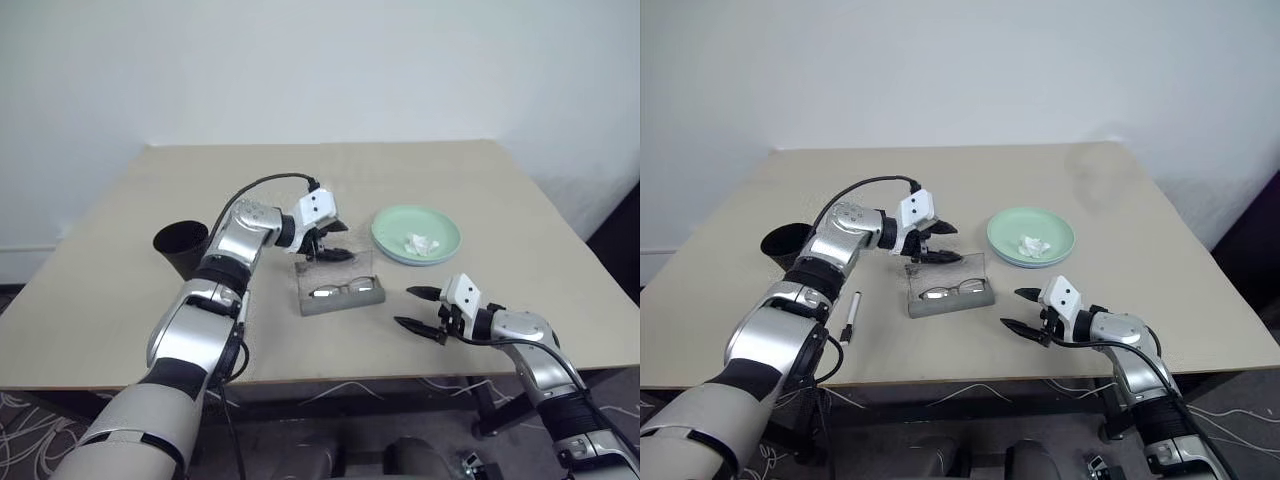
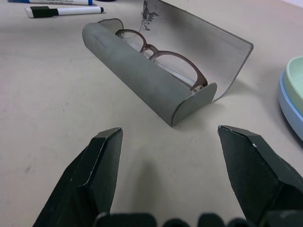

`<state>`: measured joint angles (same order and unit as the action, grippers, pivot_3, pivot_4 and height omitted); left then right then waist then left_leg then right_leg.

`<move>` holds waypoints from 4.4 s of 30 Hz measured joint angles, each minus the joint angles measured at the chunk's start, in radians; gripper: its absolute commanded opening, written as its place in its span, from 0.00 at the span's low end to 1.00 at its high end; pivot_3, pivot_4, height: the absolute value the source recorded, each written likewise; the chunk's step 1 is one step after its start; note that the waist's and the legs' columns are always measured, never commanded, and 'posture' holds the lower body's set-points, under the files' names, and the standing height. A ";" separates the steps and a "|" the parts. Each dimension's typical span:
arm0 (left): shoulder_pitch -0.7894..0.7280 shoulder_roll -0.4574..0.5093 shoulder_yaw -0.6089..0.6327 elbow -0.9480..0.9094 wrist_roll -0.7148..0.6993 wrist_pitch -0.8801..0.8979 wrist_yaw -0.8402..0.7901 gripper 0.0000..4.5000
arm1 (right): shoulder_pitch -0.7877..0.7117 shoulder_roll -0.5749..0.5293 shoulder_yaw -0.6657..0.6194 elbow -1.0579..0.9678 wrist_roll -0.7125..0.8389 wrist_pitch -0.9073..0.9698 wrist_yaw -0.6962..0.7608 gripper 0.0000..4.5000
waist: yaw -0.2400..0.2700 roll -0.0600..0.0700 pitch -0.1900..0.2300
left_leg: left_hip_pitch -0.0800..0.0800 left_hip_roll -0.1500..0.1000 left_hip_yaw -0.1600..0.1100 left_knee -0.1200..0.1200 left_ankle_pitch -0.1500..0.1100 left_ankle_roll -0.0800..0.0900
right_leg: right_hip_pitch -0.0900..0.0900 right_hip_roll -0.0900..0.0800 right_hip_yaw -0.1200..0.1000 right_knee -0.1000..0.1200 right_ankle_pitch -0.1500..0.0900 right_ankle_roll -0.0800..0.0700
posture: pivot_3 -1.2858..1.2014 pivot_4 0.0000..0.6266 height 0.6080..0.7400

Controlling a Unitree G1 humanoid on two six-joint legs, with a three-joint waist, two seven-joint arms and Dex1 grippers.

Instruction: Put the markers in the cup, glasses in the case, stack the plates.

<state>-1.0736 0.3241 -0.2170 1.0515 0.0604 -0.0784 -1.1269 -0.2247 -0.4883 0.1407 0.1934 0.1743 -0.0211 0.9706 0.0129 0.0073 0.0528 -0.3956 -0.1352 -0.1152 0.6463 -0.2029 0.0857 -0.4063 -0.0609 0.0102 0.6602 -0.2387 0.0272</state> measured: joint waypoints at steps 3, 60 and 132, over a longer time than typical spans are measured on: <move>-0.008 0.000 -0.001 0.037 0.026 -0.028 0.072 0.28 | 0.000 0.000 0.000 0.000 0.000 -0.002 0.000 0.78 | 0.000 0.000 0.000 | 0.000 0.000 0.000 0.000 0.000 0.000 | 0.000 0.000 0.000 0.000 0.000 0.000 | 0.52 0.00 0.96; 0.615 -0.144 0.228 -1.298 0.146 1.238 0.840 0.01 | -0.169 -0.014 -0.067 0.052 0.066 0.016 0.061 0.78 | -0.001 0.000 0.000 | 0.002 0.006 0.000 0.001 0.002 -0.003 | 0.001 0.008 0.002 0.000 0.006 -0.006 | 0.52 0.00 0.96; 0.585 0.060 0.375 -0.992 0.031 0.190 1.121 0.01 | -0.180 0.032 -0.040 0.153 0.029 -0.065 0.036 0.78 | 0.005 0.000 0.000 | 0.002 0.009 0.000 -0.002 0.005 -0.009 | -0.001 0.010 0.002 -0.002 0.009 -0.009 | 0.52 0.00 0.96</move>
<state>-0.4890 0.3842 0.1578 0.0592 0.0912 0.1113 -0.0061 -0.4044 -0.4561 0.1008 0.3460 0.2034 -0.0857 1.0069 0.0175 0.0073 0.0523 -0.3937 -0.1265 -0.1151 0.6439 -0.1982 0.0772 -0.4075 -0.0512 0.0122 0.6585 -0.2295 0.0177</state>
